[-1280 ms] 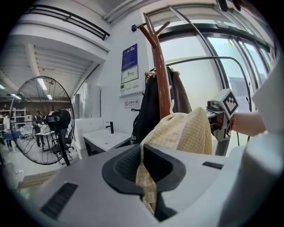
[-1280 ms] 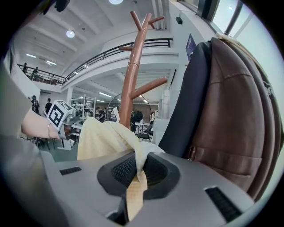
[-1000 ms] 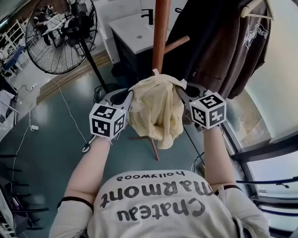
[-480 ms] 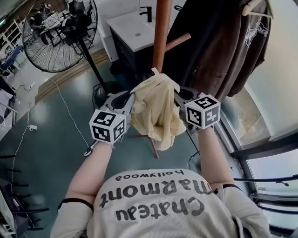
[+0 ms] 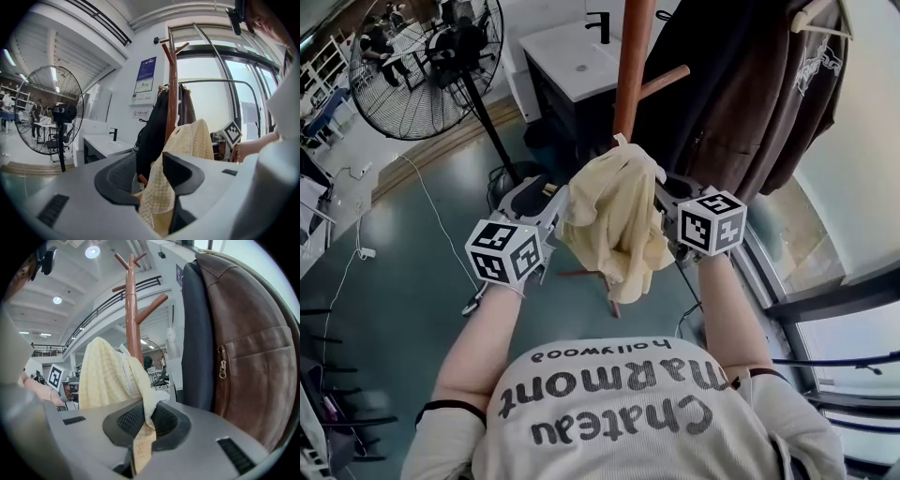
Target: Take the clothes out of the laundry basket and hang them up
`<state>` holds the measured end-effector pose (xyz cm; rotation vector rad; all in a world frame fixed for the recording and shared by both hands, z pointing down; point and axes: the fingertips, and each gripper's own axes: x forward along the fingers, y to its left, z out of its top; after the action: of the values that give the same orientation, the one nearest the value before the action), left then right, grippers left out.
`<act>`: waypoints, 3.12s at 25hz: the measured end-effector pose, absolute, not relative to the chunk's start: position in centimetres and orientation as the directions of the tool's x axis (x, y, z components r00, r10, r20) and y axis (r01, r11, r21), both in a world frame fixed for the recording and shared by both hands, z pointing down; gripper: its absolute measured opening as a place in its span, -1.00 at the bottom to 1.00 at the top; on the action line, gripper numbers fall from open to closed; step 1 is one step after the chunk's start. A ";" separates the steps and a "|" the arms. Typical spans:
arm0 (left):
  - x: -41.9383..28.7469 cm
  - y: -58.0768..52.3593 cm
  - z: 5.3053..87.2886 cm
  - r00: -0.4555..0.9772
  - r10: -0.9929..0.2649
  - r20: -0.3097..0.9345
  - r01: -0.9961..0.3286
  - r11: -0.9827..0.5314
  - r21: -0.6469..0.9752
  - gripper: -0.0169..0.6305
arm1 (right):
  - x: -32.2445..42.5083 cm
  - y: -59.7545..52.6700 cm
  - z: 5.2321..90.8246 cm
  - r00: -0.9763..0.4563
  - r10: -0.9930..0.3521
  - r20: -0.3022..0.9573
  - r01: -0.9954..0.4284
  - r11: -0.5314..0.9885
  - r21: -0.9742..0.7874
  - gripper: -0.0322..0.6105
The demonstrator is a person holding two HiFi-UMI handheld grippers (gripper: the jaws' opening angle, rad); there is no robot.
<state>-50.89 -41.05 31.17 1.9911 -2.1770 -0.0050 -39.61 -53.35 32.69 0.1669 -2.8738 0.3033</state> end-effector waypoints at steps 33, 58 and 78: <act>-44.6 -30.0 29.7 0.088 -0.988 0.129 -0.982 -0.064 0.180 -0.92 | -28.1 -44.9 33.9 -0.843 -0.496 0.208 -0.529 0.692 -0.491 -0.57; -24.0 -26.4 34.5 0.358 -0.922 0.147 -0.928 -0.334 0.165 -0.92 | -7.8 -32.3 31.6 -0.705 -0.705 0.071 -0.651 0.605 -0.458 -0.78; 2.2 -27.2 43.6 0.403 -0.883 0.239 -0.902 -0.340 0.266 -0.92 | 18.5 -30.4 42.0 -0.676 -0.682 0.279 -0.723 0.540 -0.431 -0.79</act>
<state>2.18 -27.21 43.62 2.3116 -1.5418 0.0729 18.49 -30.40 42.03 1.2280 -2.6883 0.8079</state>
